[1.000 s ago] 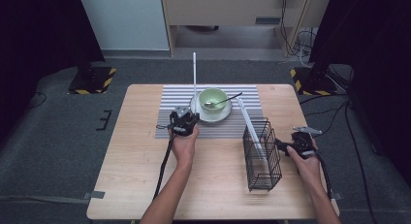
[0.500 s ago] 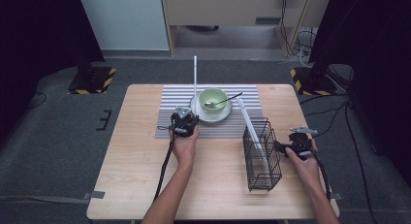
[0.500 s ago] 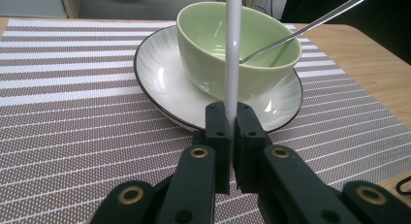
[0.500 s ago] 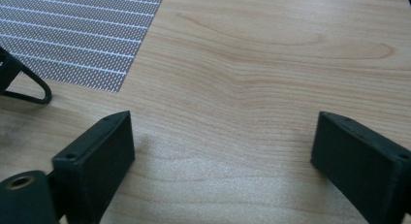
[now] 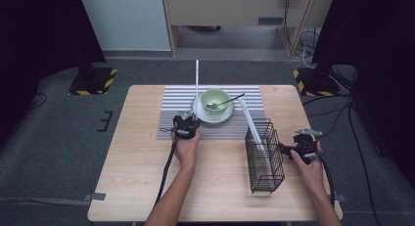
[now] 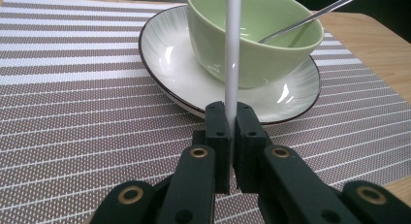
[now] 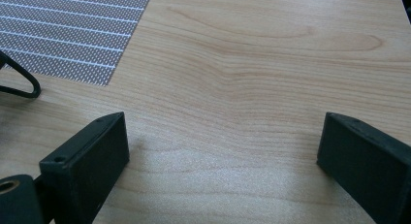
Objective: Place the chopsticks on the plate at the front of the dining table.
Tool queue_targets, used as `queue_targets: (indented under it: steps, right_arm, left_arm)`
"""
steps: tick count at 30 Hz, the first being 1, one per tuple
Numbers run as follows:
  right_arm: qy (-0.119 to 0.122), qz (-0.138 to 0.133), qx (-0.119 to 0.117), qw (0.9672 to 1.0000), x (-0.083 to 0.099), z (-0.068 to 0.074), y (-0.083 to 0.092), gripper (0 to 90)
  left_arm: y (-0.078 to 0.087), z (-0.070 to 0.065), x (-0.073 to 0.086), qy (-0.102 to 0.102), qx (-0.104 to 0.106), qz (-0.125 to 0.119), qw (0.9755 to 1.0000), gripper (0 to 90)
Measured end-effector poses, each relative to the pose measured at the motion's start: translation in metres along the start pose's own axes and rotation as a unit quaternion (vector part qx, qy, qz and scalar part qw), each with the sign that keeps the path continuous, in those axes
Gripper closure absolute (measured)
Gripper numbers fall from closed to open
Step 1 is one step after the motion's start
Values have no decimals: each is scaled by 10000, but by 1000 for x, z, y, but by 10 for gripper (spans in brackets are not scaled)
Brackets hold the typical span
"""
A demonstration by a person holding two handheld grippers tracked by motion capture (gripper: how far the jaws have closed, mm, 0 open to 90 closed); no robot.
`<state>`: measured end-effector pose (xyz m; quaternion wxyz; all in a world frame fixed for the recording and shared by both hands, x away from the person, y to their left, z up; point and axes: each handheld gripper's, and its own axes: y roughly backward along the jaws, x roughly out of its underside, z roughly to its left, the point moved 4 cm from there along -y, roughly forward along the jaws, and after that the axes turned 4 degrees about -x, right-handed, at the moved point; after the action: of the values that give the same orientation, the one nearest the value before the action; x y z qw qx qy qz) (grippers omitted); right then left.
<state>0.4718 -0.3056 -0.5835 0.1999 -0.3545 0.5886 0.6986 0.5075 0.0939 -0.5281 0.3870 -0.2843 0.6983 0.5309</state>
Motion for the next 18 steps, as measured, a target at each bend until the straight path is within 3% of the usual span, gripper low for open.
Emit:
queue_targets:
  steps: [18]
  right_arm:
    - [-27,-2,24,10000,1,0,1,46]
  left_arm:
    - [-8,6,10,244,26,284,9993,862]
